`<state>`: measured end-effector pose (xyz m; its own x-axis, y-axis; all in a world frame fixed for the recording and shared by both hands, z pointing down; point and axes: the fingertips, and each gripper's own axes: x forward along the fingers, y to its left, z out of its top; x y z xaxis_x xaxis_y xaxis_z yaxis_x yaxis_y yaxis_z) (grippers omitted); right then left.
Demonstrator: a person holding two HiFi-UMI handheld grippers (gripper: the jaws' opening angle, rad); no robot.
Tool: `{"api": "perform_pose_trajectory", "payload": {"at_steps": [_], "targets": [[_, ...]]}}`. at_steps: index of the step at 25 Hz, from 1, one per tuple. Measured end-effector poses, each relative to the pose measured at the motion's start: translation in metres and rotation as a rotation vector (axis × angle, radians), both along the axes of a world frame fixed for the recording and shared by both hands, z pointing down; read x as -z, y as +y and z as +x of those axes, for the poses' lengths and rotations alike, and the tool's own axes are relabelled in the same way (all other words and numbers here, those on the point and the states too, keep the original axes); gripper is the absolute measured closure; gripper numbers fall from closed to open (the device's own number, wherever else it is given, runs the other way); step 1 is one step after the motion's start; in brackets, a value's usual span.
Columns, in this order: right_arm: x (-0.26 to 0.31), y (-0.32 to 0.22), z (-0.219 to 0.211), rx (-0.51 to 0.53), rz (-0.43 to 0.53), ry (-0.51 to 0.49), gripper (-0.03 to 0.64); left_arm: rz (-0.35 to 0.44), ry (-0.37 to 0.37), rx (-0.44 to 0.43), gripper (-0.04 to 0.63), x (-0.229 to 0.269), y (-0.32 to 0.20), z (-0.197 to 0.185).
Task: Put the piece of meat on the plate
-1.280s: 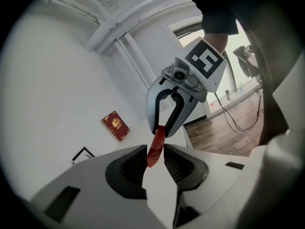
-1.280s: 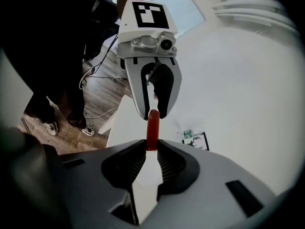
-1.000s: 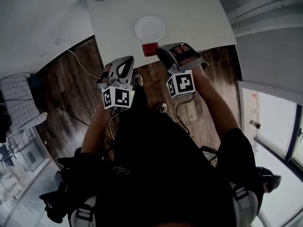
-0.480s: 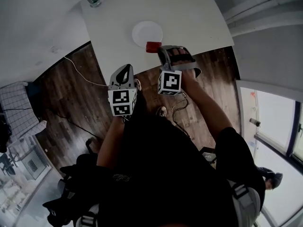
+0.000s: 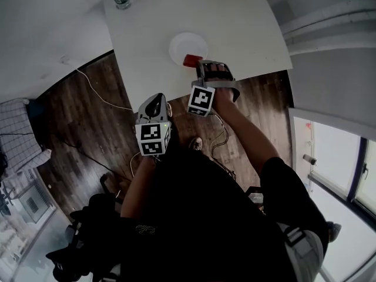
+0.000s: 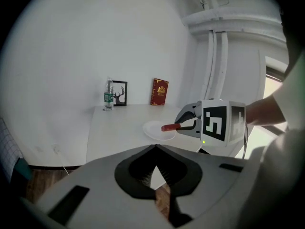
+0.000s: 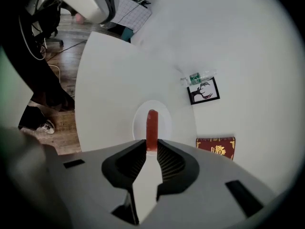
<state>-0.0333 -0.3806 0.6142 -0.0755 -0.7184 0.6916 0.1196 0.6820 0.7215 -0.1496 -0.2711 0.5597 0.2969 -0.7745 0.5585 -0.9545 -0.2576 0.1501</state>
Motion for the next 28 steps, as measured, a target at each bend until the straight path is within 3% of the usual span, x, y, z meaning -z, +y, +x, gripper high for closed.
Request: {"api": "perform_pose_trajectory", "payload": {"at_steps": [10, 28], "targets": [[-0.021, -0.024, -0.007, -0.018, -0.017, 0.075, 0.531, -0.021, -0.005, 0.024, 0.594, -0.011, 0.002, -0.027], [-0.035, -0.059, -0.009, -0.011, 0.023, 0.113, 0.528, -0.056, 0.028, 0.018, 0.594, -0.024, 0.003, -0.020]]}}
